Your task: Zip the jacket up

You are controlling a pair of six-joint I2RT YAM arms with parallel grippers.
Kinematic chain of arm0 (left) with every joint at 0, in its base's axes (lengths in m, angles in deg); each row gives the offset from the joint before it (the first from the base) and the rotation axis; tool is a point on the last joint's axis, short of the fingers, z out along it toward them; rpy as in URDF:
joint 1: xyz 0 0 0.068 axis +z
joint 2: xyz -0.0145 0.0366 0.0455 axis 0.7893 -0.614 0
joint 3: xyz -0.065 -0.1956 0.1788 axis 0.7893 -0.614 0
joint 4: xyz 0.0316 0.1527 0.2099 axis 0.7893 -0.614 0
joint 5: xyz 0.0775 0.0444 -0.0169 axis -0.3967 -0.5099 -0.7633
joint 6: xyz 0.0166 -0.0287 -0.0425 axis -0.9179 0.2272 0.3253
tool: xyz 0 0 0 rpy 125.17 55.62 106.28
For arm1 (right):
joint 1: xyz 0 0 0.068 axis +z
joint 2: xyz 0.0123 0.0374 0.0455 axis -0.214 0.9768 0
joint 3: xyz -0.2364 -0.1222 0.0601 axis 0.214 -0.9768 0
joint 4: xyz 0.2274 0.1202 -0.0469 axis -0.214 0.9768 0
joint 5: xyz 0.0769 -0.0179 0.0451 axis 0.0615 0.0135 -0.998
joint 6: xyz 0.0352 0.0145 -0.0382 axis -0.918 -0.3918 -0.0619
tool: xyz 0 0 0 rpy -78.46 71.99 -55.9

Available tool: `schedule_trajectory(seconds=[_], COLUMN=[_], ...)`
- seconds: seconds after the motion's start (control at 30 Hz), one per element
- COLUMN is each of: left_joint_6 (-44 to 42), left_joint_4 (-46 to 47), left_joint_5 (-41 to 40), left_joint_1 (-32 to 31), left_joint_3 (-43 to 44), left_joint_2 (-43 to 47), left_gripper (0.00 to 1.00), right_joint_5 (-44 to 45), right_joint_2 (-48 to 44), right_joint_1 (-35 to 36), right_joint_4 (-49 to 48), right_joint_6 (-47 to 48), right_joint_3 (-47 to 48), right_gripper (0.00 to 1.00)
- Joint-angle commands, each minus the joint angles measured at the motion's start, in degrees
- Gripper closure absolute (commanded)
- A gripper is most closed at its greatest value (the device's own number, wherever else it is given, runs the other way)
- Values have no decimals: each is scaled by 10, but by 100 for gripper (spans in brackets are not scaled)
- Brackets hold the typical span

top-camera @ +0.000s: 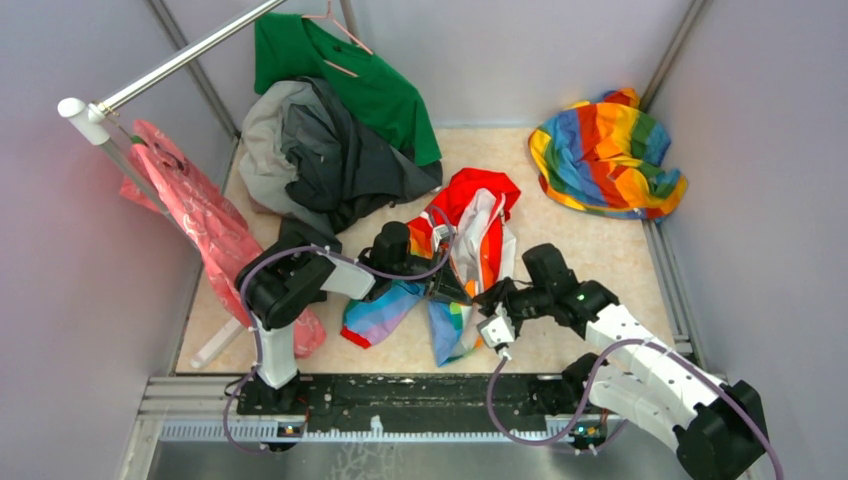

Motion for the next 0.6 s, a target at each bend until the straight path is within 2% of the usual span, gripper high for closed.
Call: schedule_trajectory(seconds=[0.0, 0.57], left_joint_6=[-1, -6], left_joint_4=[27, 24], left_joint_5=[22, 23], left_joint_1=[2, 3], left_joint_3=[12, 12], left_joint_2=[-8, -16], left_gripper=[100, 100], right_joint_5=[0, 14], right_joint_2=[-11, -22], right_joint_1=[7, 8], right_joint_4=[-1, -8], right_joint_6=[-21, -69], right_joint_3=[23, 38], right_gripper=[73, 71])
